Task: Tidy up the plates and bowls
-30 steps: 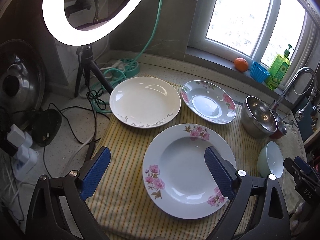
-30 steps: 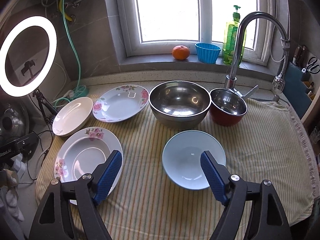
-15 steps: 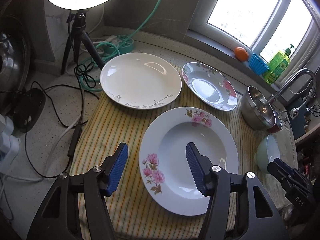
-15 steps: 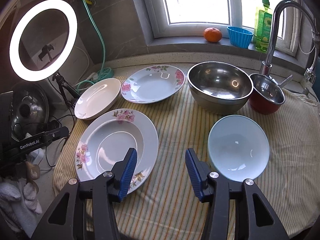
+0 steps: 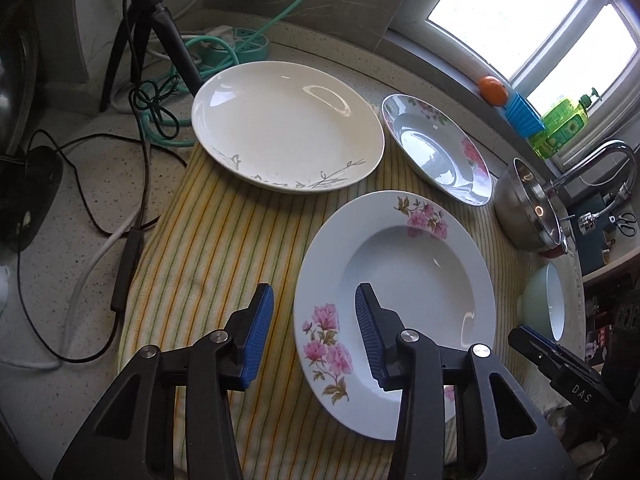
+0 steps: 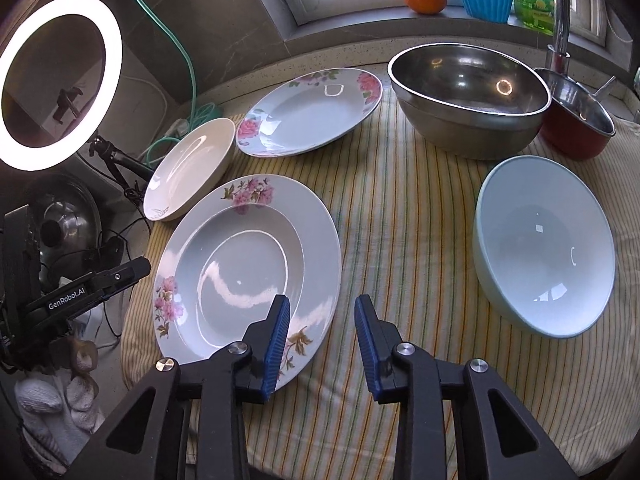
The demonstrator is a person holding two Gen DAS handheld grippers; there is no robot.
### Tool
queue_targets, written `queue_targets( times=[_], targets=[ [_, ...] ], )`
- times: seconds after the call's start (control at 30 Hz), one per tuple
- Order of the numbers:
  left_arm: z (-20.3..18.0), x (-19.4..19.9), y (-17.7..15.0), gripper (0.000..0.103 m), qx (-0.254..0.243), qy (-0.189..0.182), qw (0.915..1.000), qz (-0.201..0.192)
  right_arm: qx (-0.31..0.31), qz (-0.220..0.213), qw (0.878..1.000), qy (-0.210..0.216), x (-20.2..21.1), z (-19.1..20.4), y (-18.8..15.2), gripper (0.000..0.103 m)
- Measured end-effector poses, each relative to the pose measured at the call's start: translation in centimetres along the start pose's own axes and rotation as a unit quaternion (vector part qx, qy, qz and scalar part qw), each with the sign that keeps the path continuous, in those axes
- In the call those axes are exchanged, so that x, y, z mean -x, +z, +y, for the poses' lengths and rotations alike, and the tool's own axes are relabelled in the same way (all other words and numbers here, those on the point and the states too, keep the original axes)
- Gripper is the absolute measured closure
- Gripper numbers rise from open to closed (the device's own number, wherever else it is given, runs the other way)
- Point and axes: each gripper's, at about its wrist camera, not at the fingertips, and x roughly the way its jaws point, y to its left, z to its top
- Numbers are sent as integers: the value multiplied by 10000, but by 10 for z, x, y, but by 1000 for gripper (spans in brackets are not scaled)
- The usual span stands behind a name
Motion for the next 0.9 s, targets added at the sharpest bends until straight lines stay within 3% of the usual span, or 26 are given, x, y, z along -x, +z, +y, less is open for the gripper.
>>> queue_targets(
  times=[0.27,0.9],
  targets=[
    [3,-16,3,66,54,-108,9998,160,-251,140,9996,5,-15,-8,5,73],
    [8,-27,4,81,154,-213,9992,302,-508,373,9979,170,-33,-14,7,79]
  ],
)
